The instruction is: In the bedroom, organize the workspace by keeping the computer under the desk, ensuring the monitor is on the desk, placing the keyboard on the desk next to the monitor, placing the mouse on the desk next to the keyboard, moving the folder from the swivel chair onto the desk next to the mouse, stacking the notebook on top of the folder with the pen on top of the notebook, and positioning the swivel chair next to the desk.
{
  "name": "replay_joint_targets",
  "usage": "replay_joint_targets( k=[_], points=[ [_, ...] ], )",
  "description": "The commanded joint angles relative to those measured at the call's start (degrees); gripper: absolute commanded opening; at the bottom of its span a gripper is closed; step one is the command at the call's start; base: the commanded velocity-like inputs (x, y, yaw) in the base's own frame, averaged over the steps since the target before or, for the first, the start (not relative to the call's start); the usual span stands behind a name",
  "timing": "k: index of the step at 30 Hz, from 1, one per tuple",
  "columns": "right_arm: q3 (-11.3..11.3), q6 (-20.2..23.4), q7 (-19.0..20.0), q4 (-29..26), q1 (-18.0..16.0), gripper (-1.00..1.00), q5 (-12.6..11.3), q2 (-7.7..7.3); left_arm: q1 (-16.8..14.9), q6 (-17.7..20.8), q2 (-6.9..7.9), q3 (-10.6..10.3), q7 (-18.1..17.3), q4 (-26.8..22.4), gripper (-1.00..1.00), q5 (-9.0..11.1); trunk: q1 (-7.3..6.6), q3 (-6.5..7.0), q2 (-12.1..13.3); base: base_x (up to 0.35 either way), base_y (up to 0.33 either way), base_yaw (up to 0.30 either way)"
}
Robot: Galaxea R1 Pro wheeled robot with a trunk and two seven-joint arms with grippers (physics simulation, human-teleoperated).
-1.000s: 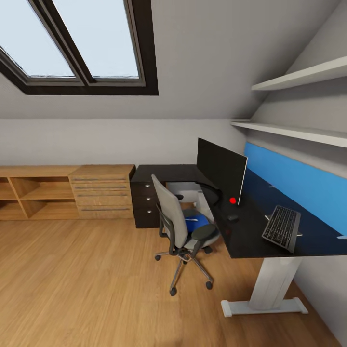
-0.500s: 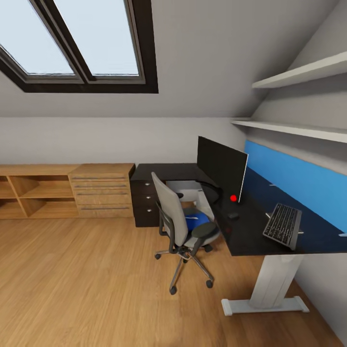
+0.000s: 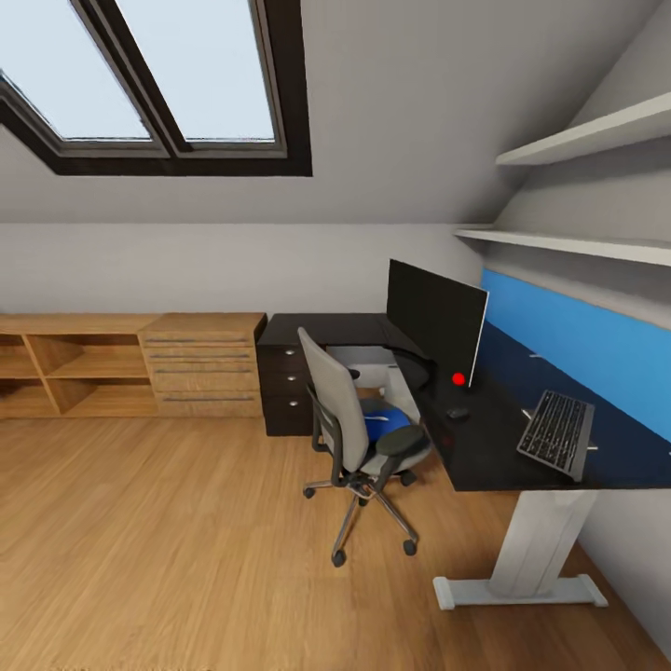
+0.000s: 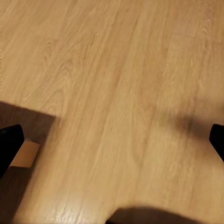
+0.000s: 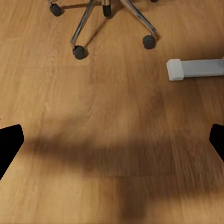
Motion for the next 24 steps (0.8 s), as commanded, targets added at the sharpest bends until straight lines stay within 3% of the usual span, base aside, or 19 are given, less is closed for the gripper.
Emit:
replay_joint_targets(
  k=[1,9,24],
  points=[
    [0.0,-0.3,0.0,0.0,0.0,1.00,0.0,0.01,0.0,-0.2,-0.02,0.0,0.1,0.0,1.00,0.2,0.22,-0.25,-0.5,0.000,0.000,0.220],
    [0.0,-1.6,0.0,0.0,0.0,1.00,0.0,-0.06,0.0,-0.2,-0.09,0.0,0.1,0.0,1.00,0.1,1.98,-1.68,-3.7,0.000,0.000,0.194],
    [0.0,-1.7,0.0,0.0,0.0,1.00,0.0,-0.16,0.0,-0.4,-0.12,0.0,0.0,0.0,1.00,0.1,5.28,-4.38,-9.7,0.000,0.000,0.012]
  ],
)
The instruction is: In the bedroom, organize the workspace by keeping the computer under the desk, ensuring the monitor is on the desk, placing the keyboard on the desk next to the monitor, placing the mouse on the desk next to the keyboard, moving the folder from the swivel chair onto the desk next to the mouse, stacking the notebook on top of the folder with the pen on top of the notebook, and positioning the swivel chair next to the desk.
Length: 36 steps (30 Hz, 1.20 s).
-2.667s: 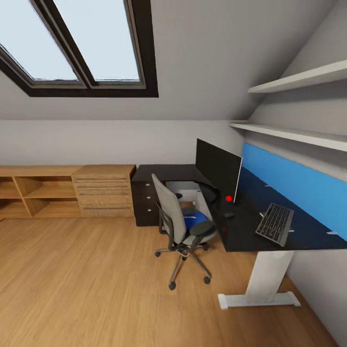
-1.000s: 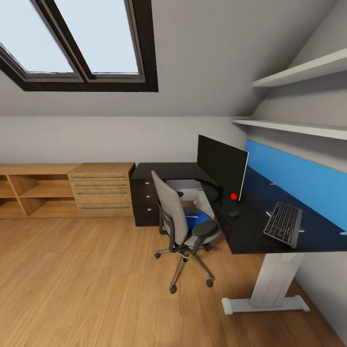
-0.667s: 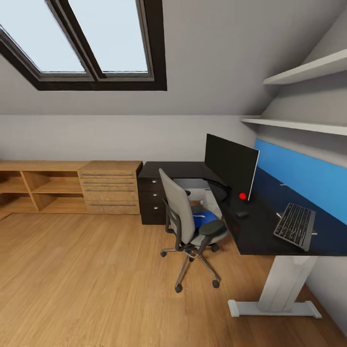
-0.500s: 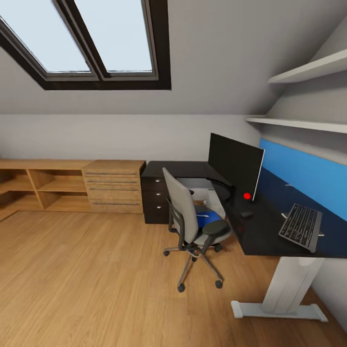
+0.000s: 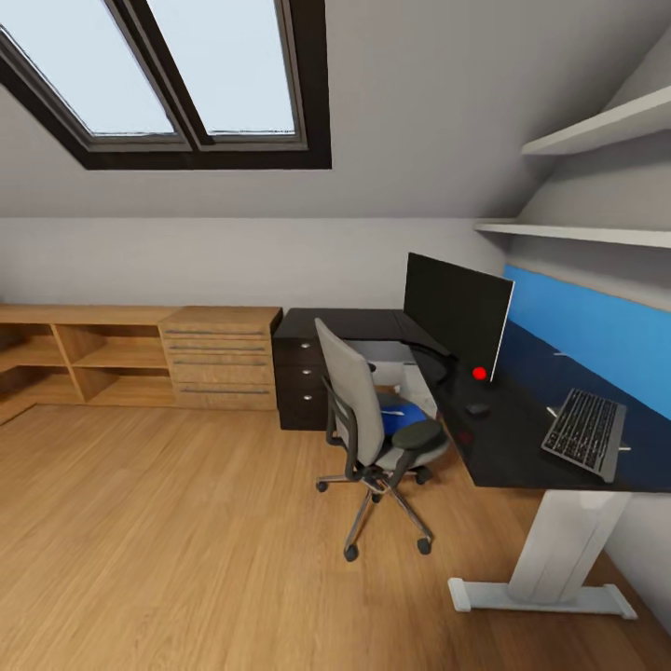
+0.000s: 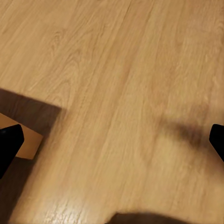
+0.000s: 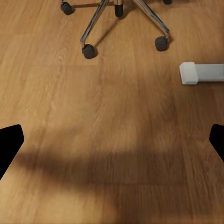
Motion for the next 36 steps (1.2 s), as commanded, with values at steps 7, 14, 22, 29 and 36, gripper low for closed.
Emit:
replay_joint_targets(
  k=[7,14,22,29,36],
  points=[
    [-0.2,-0.2,-0.1,0.1,0.0,1.00,-0.2,-0.80,0.0,-0.4,-0.06,0.0,0.0,0.0,1.00,0.1,1.54,-1.32,-2.9,0.000,0.000,0.000],
    [-0.3,-0.2,-0.1,0.1,0.0,1.00,-0.3,-1.11,0.0,-0.1,-0.04,0.0,0.0,0.0,1.00,0.2,3.08,-2.58,-5.7,0.000,0.000,0.000],
    [-0.3,-0.2,-0.1,-0.1,0.0,1.00,-0.3,-1.25,0.0,-0.5,-0.47,-0.1,0.0,-0.2,1.00,0.0,4.83,-4.01,-8.9,0.000,0.000,0.000],
    [-0.5,-0.2,-0.1,-0.5,0.0,1.00,-0.4,-2.90,0.0,-0.5,-1.39,-0.1,-0.1,-1.7,1.00,-0.1,6.37,-5.27,-11.7,0.000,0.000,-0.056],
    [-0.5,-0.2,-0.1,-0.7,-0.1,1.00,-0.4,-3.36,0.0,-0.6,-1.74,0.1,-0.1,-2.9,1.00,-0.1,7.91,-6.53,-14.5,0.000,0.000,-0.220]
  ],
)
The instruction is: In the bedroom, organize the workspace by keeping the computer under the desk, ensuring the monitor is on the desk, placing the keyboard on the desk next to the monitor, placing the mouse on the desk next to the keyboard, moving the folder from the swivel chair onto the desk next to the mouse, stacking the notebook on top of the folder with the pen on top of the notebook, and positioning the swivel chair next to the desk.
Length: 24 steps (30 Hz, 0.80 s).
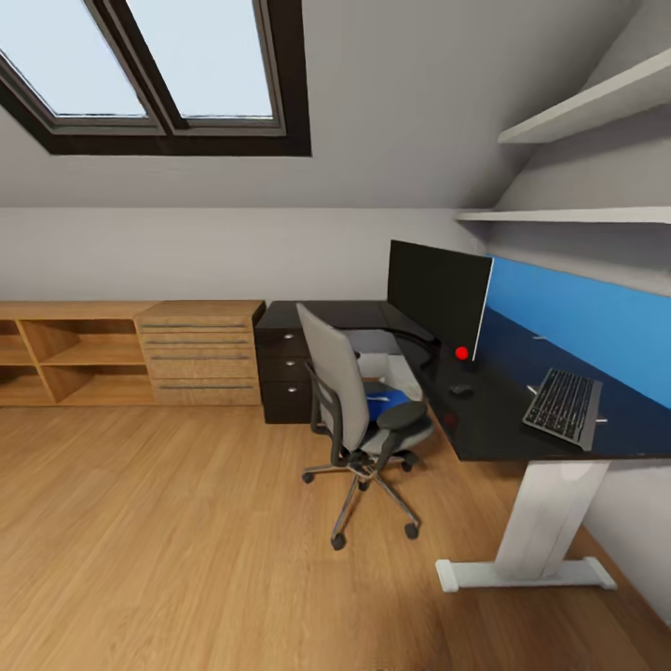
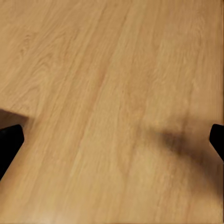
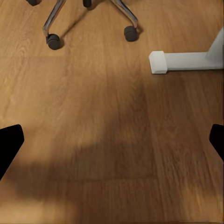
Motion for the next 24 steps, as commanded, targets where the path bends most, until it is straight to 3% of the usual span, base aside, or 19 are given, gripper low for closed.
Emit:
replay_joint_targets(
  k=[1,15,17,20,21,24],
  points=[
    [0.0,-0.2,0.0,0.1,0.0,1.00,0.0,0.04,0.0,-0.2,0.00,0.0,0.1,0.0,1.00,0.1,0.22,-0.24,-0.4,0.000,0.000,-0.166],
    [0.2,-0.2,0.1,-0.1,-0.1,1.00,0.2,0.15,0.0,0.1,-0.03,-0.1,0.2,-0.4,1.00,0.2,3.30,-2.76,-6.1,0.000,0.000,-0.031],
    [0.3,0.1,0.1,-1.7,-0.2,1.00,0.1,0.74,0.0,0.8,-0.58,-0.1,3.1,-5.4,1.00,0.2,3.73,-3.11,-6.9,0.000,0.000,0.000],
    [0.3,1.6,0.0,-5.8,-1.5,1.00,0.3,1.80,-0.1,5.0,-1.51,-0.5,8.3,-12.0,1.00,-0.1,4.39,-3.65,-8.1,0.000,0.000,0.000],
    [0.4,3.9,0.0,-8.1,-2.8,1.00,0.3,2.12,-0.1,9.0,-2.03,-0.9,11.1,-15.6,1.00,-0.3,4.61,-3.83,-8.5,0.000,0.000,0.000],
    [0.4,11.7,-0.1,-11.9,-6.2,1.00,0.3,2.51,-0.1,19.5,-2.62,-1.4,15.0,-24.4,1.00,-0.8,5.27,-4.37,-9.7,0.000,0.000,0.000]
  ],
)
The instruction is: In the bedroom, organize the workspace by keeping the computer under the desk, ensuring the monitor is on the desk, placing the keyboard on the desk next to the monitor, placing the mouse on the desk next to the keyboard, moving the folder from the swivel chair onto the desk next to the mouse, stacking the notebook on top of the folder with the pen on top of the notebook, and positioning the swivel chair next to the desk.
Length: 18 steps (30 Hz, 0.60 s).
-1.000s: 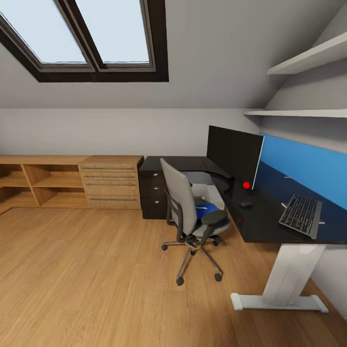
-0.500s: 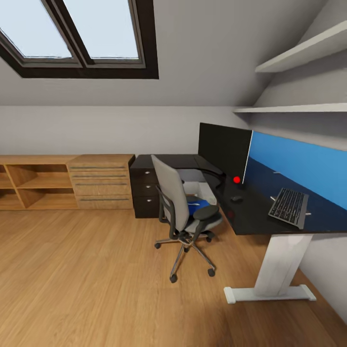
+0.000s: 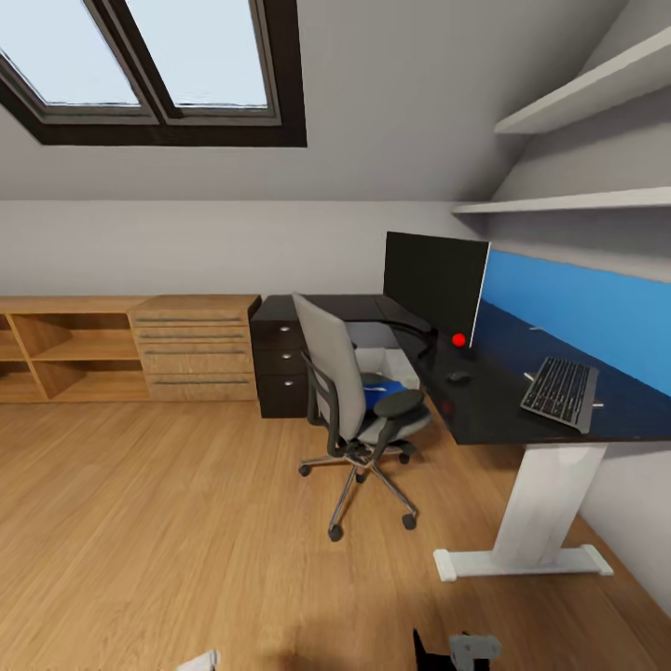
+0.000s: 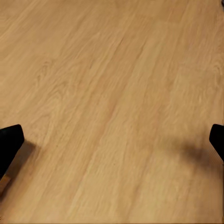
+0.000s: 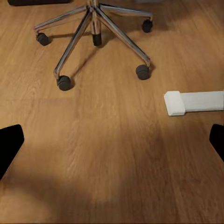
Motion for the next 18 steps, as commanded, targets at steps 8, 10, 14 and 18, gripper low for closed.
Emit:
replay_joint_targets(
  k=[8,10,14,18],
  points=[
    [-0.1,19.5,-1.2,-4.6,-14.5,1.00,-0.5,0.81,-2.0,30.5,-2.13,-0.9,2.8,-29.5,1.00,0.3,1.76,-1.51,-3.2,0.000,0.000,0.000],
    [-0.1,21.7,-2.2,-4.7,-16.8,1.00,-0.5,1.58,-4.0,35.3,-2.81,-1.4,3.0,-32.3,1.00,0.3,2.20,-1.87,-4.1,0.000,0.000,0.000],
    [0.0,27.5,-6.1,-5.1,-22.2,1.00,-0.4,3.76,-11.4,45.8,-3.84,-2.4,3.3,-35.5,1.00,0.3,3.07,-2.59,-5.7,0.000,0.000,0.000],
    [0.1,31.5,-7.9,-5.2,-24.9,1.00,-0.3,4.58,-16.4,50.3,-4.95,-2.8,3.2,-36.4,1.00,0.6,3.95,-3.30,-7.3,0.000,0.000,0.000]
  ],
)
